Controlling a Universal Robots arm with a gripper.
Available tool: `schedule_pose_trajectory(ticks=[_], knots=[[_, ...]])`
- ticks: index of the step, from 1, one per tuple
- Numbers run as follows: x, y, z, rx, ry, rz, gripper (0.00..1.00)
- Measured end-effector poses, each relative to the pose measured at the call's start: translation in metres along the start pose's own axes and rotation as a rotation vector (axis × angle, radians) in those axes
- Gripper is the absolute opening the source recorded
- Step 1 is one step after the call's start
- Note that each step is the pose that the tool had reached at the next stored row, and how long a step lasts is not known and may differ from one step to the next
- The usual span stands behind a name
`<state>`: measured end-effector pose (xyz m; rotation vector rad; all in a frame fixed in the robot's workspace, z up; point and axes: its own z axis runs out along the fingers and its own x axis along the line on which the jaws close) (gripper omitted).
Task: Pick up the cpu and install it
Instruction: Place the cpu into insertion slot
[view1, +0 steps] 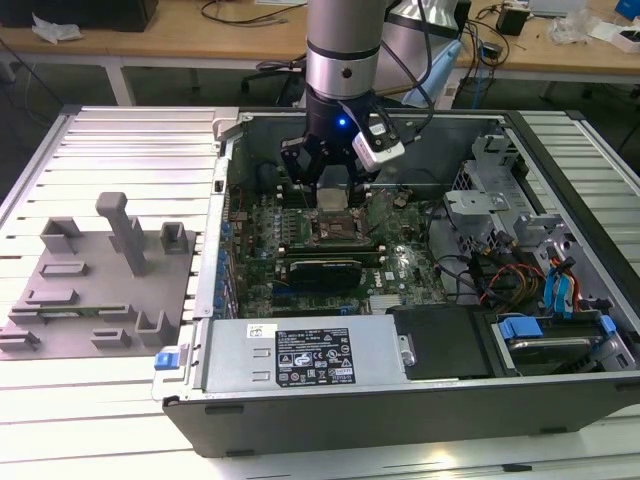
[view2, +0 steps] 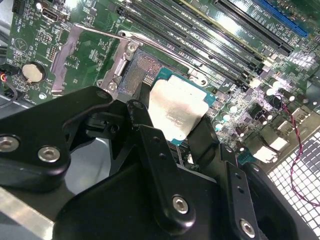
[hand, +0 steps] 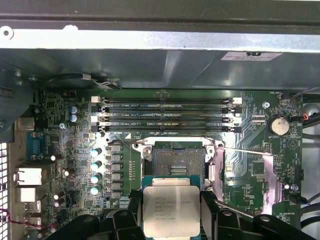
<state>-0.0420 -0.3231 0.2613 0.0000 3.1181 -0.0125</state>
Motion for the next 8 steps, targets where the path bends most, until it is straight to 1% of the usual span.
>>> schedule_pose_trajectory(ticks=[3,4,5,6,8], knots=[[0.0000,0.0000,0.0001,0.0000,0.0000,0.000,0.55],[0.0000,0.0000,0.0001,0.0013,0.0004,0.049,0.55],[0.0000,0.0000,0.0001,0.0027,0.0008,0.108,0.55],[0.0000,0.0000,0.0001,0.0034,0.0011,0.134,0.55],[0.0000,0.0000,0.0001,0.0037,0.0012,0.148,0.55]])
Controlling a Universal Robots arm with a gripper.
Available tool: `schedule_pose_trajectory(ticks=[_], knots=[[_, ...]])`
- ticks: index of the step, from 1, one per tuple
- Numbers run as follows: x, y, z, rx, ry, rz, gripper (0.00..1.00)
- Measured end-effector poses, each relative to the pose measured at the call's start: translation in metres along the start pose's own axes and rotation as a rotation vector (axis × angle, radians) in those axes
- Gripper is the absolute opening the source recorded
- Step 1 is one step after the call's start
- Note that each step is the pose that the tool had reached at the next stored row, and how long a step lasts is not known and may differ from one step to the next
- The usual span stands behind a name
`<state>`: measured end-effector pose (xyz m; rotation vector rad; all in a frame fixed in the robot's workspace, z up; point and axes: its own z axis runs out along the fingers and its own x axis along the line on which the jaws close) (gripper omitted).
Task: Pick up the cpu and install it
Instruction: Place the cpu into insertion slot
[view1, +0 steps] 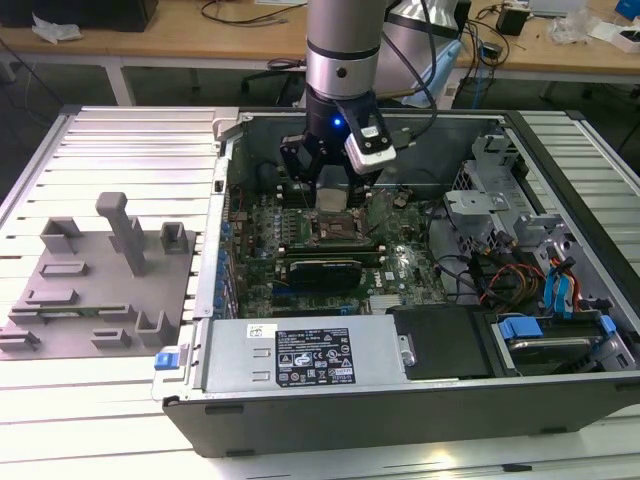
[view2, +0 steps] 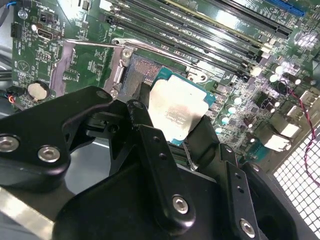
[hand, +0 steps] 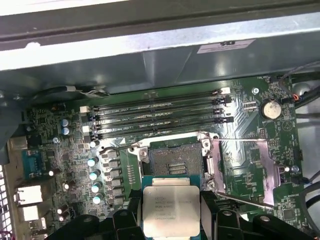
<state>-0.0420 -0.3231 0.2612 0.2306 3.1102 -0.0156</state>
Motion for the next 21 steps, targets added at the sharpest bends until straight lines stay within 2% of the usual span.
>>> schedule_pose_trajectory(ticks=[21], knots=[[0.0000,0.0000,0.0000,0.0034,0.0012,0.147,0.55]])
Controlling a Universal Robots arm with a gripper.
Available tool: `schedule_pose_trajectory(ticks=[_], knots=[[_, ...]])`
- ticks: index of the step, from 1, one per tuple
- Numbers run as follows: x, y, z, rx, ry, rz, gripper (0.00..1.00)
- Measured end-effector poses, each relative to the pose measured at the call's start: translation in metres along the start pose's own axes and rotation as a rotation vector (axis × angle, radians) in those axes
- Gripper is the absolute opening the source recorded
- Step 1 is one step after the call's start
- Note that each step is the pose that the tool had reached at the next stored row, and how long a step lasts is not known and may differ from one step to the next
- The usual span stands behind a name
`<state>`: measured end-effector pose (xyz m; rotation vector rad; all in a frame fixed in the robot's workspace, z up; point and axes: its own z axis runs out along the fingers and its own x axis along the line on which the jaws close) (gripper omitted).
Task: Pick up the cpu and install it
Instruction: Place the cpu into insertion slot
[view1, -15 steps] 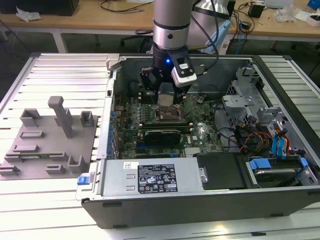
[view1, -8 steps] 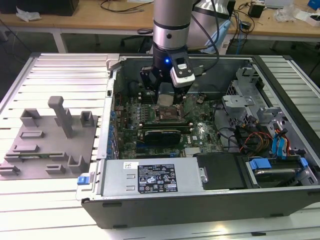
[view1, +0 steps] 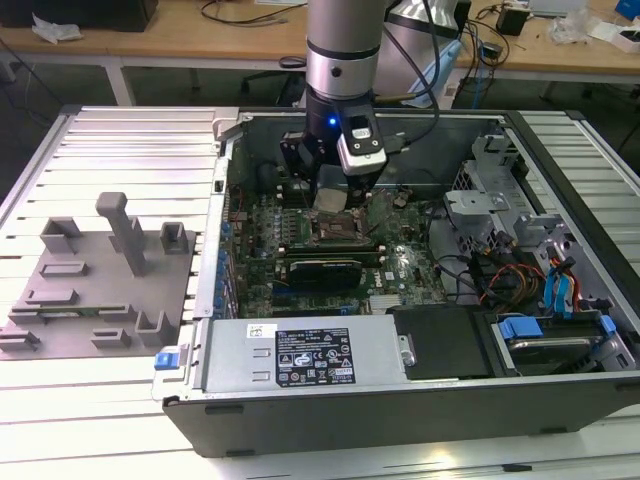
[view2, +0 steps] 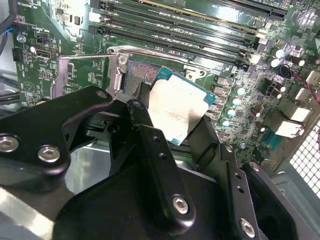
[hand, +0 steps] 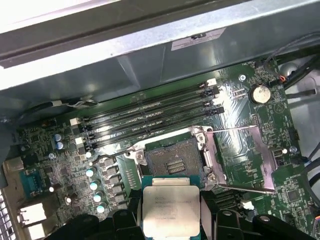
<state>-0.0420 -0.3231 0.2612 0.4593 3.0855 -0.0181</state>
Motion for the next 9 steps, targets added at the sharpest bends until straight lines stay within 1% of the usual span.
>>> schedule_pose_trajectory(ticks=[9], knots=[[0.0000,0.0000,0.0000,0.0017,0.0005,0.069,0.55]])
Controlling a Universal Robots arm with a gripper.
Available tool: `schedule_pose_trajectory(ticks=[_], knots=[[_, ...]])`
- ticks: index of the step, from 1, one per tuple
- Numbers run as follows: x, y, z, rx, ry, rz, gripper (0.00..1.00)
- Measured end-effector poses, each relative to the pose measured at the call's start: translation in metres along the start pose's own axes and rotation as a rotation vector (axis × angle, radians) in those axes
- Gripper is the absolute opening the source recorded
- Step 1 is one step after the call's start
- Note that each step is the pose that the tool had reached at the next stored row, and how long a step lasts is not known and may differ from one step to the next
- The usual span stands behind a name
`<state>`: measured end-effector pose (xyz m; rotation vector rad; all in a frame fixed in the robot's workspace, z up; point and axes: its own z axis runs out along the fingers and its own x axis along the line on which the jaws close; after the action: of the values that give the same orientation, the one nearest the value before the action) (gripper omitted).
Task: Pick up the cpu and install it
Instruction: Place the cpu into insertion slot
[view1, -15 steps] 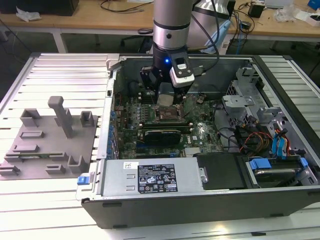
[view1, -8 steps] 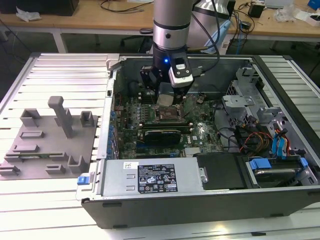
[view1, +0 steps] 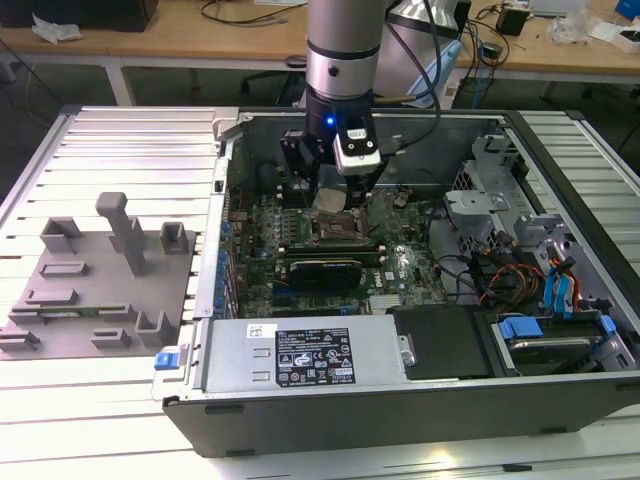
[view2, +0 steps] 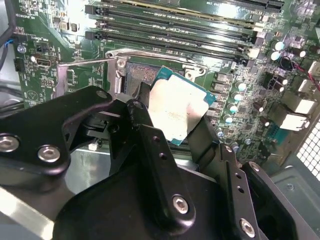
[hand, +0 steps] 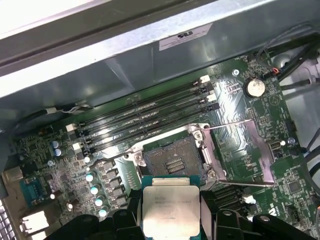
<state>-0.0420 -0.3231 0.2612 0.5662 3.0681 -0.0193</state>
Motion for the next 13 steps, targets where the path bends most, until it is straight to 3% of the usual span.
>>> schedule_pose_trajectory(ticks=[5,13], knots=[[0.0000,0.0000,0.0001,0.0016,0.0006,0.066,0.55],[0.0000,0.0000,0.0007,0.0050,0.0017,0.207,0.55]])
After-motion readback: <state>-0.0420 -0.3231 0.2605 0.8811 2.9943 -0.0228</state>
